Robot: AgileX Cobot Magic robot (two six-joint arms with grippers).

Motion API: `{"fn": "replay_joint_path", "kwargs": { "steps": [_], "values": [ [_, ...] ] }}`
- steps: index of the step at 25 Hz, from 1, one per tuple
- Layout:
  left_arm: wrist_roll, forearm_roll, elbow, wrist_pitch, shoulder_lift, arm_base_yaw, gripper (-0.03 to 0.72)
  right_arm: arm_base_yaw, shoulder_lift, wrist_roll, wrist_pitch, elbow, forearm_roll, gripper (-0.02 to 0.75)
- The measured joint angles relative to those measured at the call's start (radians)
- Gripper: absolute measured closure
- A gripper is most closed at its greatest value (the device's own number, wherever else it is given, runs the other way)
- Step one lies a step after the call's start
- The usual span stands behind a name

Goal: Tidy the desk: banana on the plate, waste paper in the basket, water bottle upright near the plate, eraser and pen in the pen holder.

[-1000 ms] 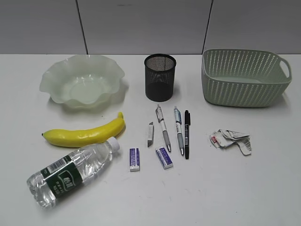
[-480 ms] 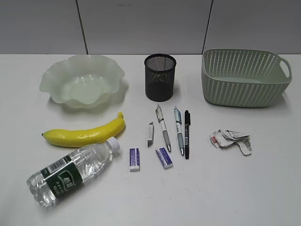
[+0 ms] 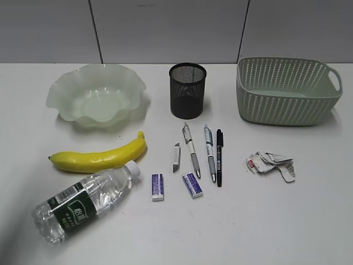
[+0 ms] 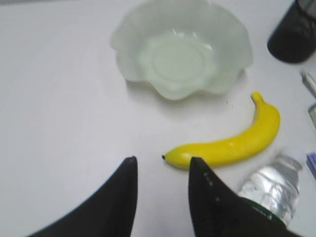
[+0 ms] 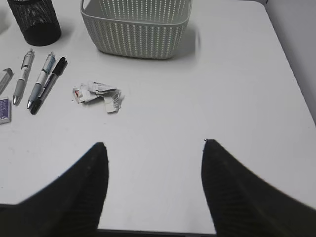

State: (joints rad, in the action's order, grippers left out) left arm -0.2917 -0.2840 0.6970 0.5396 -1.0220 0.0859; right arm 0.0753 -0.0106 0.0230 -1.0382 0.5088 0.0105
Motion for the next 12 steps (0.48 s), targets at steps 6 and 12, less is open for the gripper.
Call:
{"fn": "replay_joint_path", "kwargs": {
  "steps": [6, 12],
  "values": [
    [-0.266, -0.105, 0.213, 0.194, -0.381, 0.019, 0.298, 0.0, 0.0, 0.0, 0.0, 0.0, 0.0, 0.262],
    [-0.53, -0.108, 0.355, 0.312, -0.61, 0.02, 0.273, 0.0, 0.0, 0.0, 0.0, 0.0, 0.0, 0.262]
  ]
}}
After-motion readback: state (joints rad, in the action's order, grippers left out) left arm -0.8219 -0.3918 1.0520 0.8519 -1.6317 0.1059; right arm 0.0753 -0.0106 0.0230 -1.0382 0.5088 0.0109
